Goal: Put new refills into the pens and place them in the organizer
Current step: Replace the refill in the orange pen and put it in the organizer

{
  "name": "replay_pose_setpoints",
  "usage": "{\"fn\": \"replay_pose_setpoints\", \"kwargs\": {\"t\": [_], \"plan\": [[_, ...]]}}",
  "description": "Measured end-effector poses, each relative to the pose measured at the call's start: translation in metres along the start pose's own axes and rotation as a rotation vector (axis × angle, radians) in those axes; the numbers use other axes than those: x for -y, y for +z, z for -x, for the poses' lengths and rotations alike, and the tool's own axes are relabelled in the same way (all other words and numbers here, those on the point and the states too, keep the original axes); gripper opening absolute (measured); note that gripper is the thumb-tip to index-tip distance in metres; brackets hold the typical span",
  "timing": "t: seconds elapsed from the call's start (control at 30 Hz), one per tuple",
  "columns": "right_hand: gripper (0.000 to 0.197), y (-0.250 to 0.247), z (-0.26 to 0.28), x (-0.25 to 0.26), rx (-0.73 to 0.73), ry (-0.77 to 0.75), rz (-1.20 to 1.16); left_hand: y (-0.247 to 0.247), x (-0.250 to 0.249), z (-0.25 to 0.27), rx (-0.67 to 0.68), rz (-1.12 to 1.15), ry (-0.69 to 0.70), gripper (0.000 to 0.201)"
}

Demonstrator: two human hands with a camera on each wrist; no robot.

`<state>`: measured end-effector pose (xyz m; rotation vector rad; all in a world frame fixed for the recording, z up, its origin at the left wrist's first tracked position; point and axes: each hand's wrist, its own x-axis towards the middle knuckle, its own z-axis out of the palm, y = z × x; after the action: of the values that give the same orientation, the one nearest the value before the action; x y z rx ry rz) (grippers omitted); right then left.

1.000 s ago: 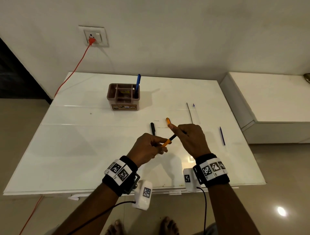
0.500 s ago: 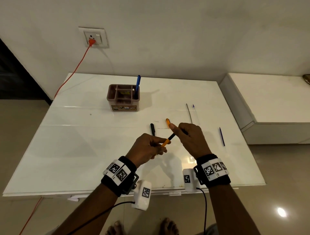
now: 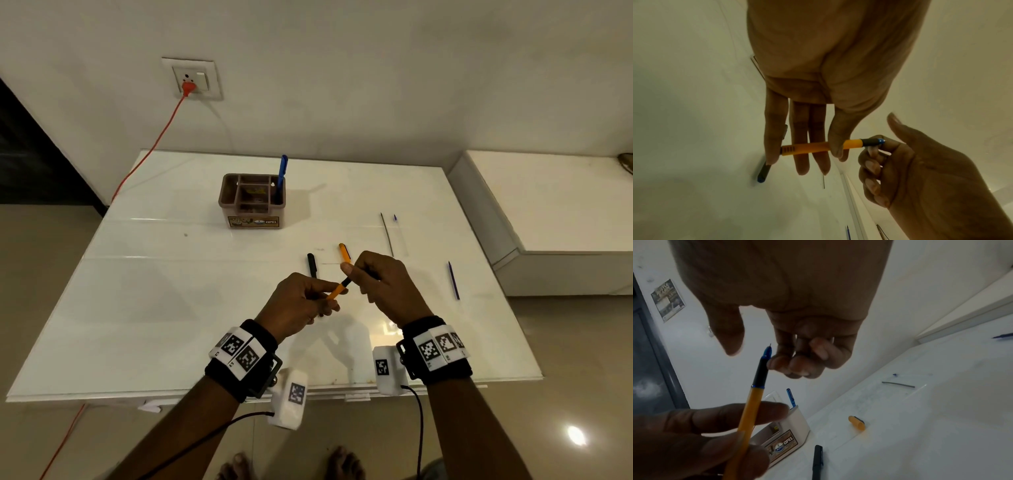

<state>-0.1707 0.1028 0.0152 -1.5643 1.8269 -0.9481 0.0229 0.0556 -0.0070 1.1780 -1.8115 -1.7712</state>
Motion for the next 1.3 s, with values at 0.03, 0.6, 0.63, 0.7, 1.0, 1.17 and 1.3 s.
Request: {"fn": "replay_pose_setpoints", "kwargs": {"t": [0.03, 0.6, 0.63, 0.7, 1.0, 1.17, 1.3], "plan": [[0.043, 0.0, 0.0, -0.001, 0.022, -0.027, 0.009, 0.0, 0.0, 0.001, -0.004, -0.014, 0.005, 0.026], [0.047, -0.003, -0.002, 0.003, -0.027, -0.123, 0.007, -0.001, -0.003, 0.001, 0.018, -0.033, 0.019, 0.03], [0.049, -0.003, -0.003, 0.003, -0.035, -0.112, -0.001, 0.0, -0.003, 0.002, 0.02, -0.016, 0.013, 0.031], [0.05, -0.002, -0.003, 0.004, -0.055, -0.069, -0.041, 0.002, -0.003, 0.002, 0.008, -0.002, 0.012, 0.03], [0.051, -0.016, -0.001, 0.008, -0.101, 0.127, -0.08, 0.007, -0.003, 0.0, -0.136, -0.012, 0.002, 0.025], [0.031, -0.034, -0.035, -0.005, -0.216, 0.316, -0.089, 0.004, -0.008, 0.001, -0.169, 0.105, -0.085, 0.021], [0.034, -0.001, -0.093, -0.029, -0.067, 0.447, 0.125, -0.005, -0.004, 0.001, -0.216, 0.154, -0.094, 0.017]]}}
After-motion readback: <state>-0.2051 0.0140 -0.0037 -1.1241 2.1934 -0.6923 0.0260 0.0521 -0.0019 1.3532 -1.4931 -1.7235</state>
